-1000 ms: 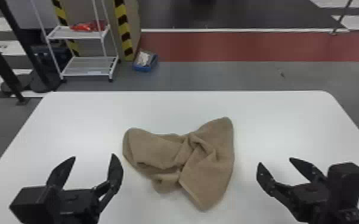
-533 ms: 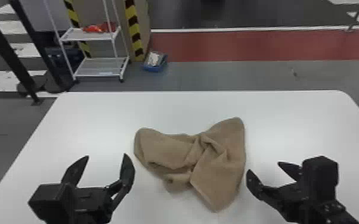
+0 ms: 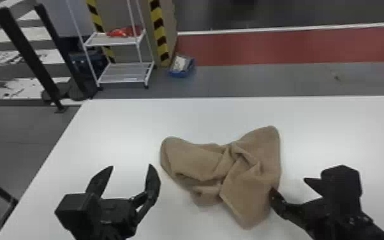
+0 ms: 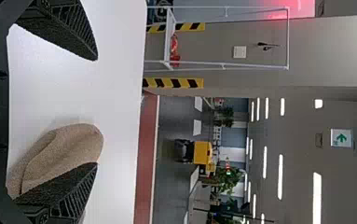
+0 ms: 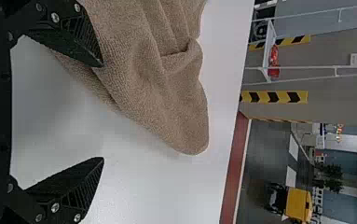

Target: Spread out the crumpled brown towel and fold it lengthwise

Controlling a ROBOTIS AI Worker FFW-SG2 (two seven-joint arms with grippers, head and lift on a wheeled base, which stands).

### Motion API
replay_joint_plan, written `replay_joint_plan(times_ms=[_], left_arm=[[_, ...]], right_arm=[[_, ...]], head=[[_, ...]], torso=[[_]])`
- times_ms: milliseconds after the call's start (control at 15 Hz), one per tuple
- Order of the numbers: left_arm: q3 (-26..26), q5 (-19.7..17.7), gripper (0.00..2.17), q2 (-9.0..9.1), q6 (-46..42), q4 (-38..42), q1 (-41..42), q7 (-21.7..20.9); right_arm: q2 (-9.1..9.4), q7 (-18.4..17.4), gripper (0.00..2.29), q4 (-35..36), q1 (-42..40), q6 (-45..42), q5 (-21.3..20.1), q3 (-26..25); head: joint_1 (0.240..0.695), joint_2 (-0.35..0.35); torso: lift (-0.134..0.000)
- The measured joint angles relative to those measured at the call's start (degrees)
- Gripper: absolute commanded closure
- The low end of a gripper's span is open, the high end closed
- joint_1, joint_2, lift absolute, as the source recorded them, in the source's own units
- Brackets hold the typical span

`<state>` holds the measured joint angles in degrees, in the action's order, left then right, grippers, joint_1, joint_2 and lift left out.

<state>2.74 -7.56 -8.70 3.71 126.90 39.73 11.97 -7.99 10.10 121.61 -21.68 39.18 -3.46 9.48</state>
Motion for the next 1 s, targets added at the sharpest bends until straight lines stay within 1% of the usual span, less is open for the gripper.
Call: replay_joint_plan(times_ms=[600,800,867,1000], left_arm=[[-0.08,-0.13,0.07,-0.10,0.30,-0.04,-0.14,-0.30],[-0.11,-0.25,0.08,-0.25,0.30,0.02,-0.11,-0.76],[-0.11,-0.26,0.08,-0.26,0.32,0.03,-0.14,-0.96],[-0.15,-0.28,0.08,-0.26,0.44,0.08,-0.21,-1.08]], right_arm=[[0.01,0.00,0.20,-5.28,5.57,0.94,-0.33,4.36],[-0.18,0.10,0.23,-5.41,6.45,5.22,-1.18,4.87],[-0.23,0.12,0.29,-5.41,6.89,7.55,-1.67,5.18],[-0.26,0.16,0.29,-5.40,7.36,9.42,-2.06,5.62]], head=[[0.695,0.186],[0.695,0.182],[0.695,0.177],[0.695,0.175]], torso=[[-0.124],[-0.124],[-0.124],[-0.124]])
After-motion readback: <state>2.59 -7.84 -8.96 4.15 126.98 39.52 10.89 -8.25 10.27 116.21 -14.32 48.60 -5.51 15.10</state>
